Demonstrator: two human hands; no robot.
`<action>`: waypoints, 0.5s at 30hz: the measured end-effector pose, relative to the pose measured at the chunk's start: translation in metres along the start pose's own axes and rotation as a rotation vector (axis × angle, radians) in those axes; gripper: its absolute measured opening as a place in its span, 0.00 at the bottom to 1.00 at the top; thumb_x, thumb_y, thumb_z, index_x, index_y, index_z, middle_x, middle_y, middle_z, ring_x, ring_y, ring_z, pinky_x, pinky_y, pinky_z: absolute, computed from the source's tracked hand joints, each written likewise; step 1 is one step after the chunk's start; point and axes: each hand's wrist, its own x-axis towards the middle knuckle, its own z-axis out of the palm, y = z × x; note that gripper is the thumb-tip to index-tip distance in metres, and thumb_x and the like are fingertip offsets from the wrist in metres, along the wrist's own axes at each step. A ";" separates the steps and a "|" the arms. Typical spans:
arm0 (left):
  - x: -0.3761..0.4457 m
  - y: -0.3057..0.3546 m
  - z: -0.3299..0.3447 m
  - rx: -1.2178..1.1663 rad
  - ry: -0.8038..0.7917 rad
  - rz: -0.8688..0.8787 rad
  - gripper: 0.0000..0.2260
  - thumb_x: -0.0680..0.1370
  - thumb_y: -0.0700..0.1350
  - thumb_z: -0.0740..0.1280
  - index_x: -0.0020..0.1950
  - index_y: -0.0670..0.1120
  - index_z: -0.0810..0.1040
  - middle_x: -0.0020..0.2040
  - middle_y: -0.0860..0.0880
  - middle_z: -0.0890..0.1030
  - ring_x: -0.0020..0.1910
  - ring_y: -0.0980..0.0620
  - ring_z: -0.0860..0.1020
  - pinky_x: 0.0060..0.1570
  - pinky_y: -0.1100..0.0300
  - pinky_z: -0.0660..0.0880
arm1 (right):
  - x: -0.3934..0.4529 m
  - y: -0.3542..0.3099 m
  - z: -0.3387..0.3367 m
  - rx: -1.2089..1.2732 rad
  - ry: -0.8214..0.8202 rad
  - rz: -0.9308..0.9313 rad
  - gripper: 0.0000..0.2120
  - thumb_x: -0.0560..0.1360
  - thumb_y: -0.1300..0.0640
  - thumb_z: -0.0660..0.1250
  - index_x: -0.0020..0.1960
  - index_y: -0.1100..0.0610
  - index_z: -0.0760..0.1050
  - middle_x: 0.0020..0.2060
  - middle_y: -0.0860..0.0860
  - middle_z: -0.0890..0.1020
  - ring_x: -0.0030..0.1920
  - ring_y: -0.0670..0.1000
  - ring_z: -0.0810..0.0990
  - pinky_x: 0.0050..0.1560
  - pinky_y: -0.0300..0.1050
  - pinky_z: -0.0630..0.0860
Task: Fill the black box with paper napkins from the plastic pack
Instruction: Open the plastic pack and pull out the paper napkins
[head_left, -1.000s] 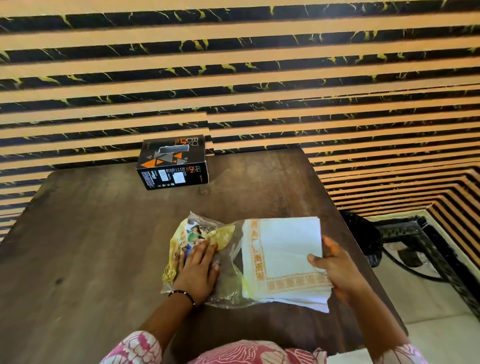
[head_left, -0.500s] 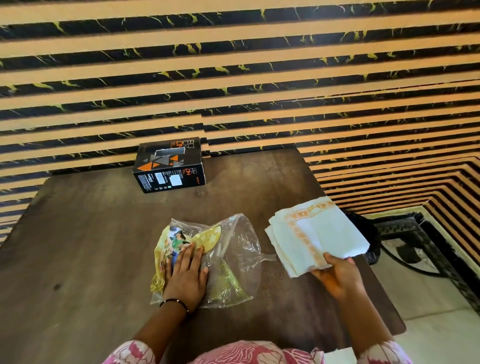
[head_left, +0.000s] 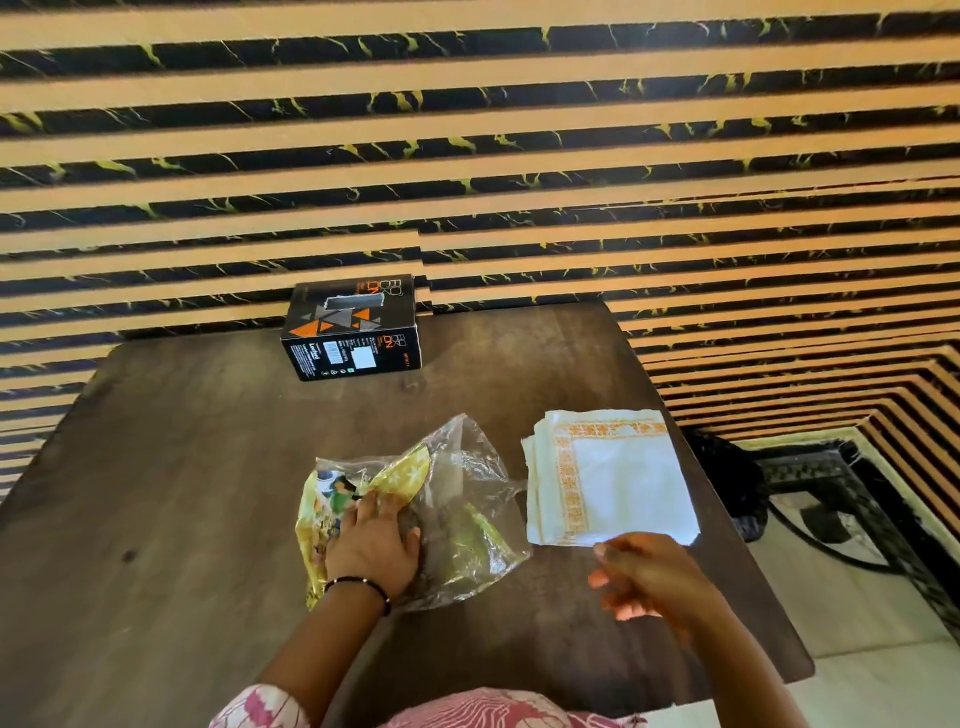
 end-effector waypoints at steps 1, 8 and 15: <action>-0.003 0.000 -0.002 0.005 0.041 0.031 0.25 0.77 0.55 0.55 0.72 0.50 0.57 0.75 0.46 0.58 0.73 0.42 0.57 0.70 0.44 0.60 | -0.003 -0.008 0.005 0.001 -0.018 -0.061 0.06 0.74 0.59 0.68 0.49 0.60 0.76 0.40 0.57 0.84 0.36 0.55 0.84 0.37 0.46 0.81; -0.022 -0.026 0.002 0.046 0.055 0.029 0.32 0.71 0.63 0.41 0.73 0.52 0.58 0.76 0.48 0.58 0.75 0.45 0.54 0.73 0.44 0.47 | -0.006 -0.026 0.089 -0.167 -0.399 -0.259 0.12 0.69 0.51 0.70 0.52 0.46 0.77 0.51 0.50 0.83 0.52 0.44 0.80 0.53 0.39 0.76; -0.045 -0.081 -0.016 0.025 -0.007 -0.279 0.25 0.76 0.64 0.48 0.65 0.52 0.69 0.68 0.48 0.70 0.66 0.43 0.68 0.64 0.46 0.66 | 0.010 -0.020 0.152 -0.530 -0.340 -0.397 0.25 0.75 0.53 0.65 0.70 0.52 0.64 0.69 0.48 0.68 0.69 0.46 0.66 0.61 0.33 0.60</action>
